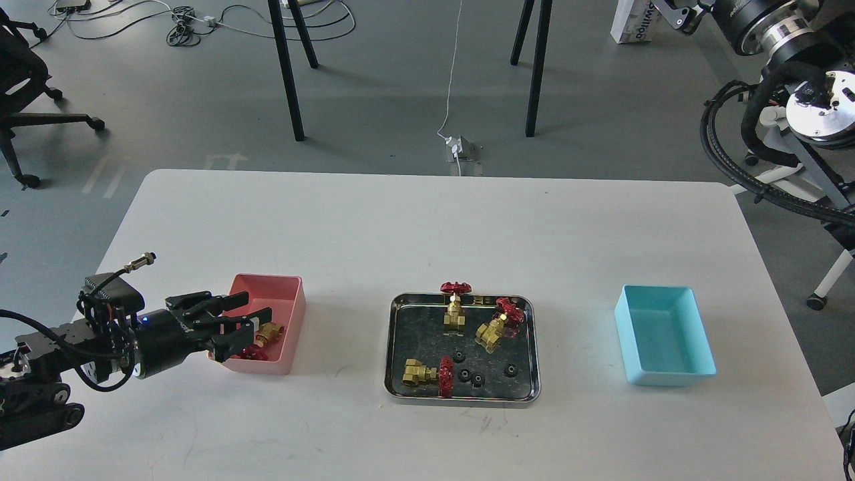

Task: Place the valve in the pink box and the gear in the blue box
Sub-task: 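Lower the valve into the pink box and open the left gripper, then raise the left arm away from the pink box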

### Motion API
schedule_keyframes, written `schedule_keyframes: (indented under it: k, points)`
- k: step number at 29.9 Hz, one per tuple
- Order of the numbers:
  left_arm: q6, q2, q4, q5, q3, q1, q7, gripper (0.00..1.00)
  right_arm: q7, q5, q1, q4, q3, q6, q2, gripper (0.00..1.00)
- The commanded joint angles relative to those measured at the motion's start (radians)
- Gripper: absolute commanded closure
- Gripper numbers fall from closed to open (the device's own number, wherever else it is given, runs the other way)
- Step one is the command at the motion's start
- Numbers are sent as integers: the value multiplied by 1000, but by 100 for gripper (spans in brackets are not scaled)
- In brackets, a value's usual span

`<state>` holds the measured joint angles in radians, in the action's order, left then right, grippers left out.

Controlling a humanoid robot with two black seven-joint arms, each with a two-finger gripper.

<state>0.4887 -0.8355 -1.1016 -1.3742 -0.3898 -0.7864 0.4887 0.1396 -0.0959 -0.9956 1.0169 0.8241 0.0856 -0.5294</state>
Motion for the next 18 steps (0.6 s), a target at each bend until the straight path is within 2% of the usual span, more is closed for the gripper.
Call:
schedule_keyframes:
  k: [1, 5, 10, 11, 12, 14, 18]
  points:
    - [0, -2, -17, 12, 60, -11, 0, 31, -2, 16, 2, -3, -11, 14, 0, 0]
    - [0, -5, -116, 113, 211, -20, 0, 30, -2, 45, 6, -24, -46, 91, 0, 0]
    - [0, 2, -170, 314, 574, -34, 0, 28, 0, 85, -9, -41, -103, 181, -17, 0]
    - [-69, 9, -172, 367, 645, -33, 0, 28, 0, 91, -9, -40, -117, 184, -27, 0]
    - [-187, 22, -172, 445, 729, -31, 0, 27, 1, 109, -14, -37, -137, 187, -44, 0]
    - [-370, 35, -169, 599, 842, -31, 0, 25, 2, 143, -26, -31, -178, 207, -69, 0]
    - [-772, 39, -118, 976, 988, -31, 0, 20, 0, 316, -101, -28, -325, 305, -100, 0]
